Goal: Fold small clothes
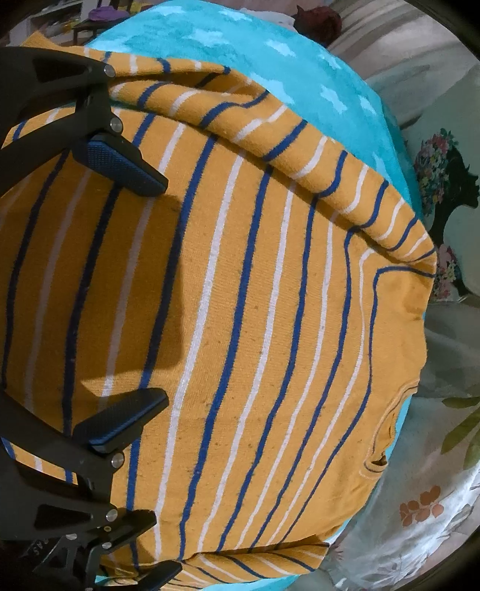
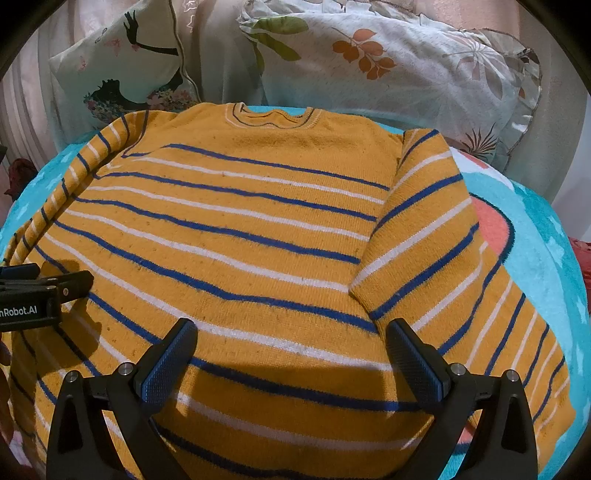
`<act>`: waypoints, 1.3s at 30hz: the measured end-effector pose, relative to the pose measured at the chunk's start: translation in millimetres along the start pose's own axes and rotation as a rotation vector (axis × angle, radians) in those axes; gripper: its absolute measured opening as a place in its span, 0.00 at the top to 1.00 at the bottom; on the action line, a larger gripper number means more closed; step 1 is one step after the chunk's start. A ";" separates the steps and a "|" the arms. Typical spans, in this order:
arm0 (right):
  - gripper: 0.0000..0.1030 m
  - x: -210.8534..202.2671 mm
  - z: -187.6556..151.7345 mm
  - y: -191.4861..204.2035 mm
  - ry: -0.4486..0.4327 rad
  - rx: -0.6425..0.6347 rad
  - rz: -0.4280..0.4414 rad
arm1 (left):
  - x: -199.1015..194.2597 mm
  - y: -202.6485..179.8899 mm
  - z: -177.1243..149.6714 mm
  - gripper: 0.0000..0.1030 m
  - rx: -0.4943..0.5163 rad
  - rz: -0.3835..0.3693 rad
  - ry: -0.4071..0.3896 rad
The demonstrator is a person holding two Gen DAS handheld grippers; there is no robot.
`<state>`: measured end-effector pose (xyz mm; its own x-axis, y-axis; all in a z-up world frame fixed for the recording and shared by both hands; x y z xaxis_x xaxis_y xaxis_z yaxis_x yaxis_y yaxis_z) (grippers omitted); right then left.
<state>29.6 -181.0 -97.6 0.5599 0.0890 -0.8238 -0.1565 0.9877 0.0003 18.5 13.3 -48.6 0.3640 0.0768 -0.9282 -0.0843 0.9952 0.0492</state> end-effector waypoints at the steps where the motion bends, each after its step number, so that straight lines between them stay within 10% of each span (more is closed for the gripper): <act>1: 0.00 0.0 0.1 0.3 0.004 -0.002 0.001 | 0.6 0.3 1.8 0.00 0.016 -0.009 0.008; 20: 0.00 0.1 4.5 -1.5 0.082 0.110 0.027 | -0.6 27.3 19.9 0.00 0.247 -0.195 0.031; 24: 0.00 2.7 8.5 -1.9 0.126 0.105 0.007 | 2.7 76.7 32.1 0.00 0.184 -0.218 0.009; 33: 0.00 3.6 7.3 -3.3 0.125 0.126 -0.073 | 16.0 241.3 98.8 0.00 -0.100 0.174 -0.074; 39: 0.00 3.1 7.5 -4.3 0.096 0.153 -0.092 | -3.5 269.4 108.9 0.00 -0.225 0.052 -0.095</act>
<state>38.1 -184.1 -95.9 0.4850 -0.0078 -0.8745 0.0208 0.9998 0.0026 95.5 287.7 8.1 0.4384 0.1437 -0.8872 -0.3058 0.9521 0.0032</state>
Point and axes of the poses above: each gripper's, at about its wrist camera, not at the fingertips, and x roughly the way its jaws point, y to its left, z to its top, the point moved 6 cm from there along x, roughly the way its jaws point, and after that the axes turned 5 degrees about -x, right-handed, at the moved point
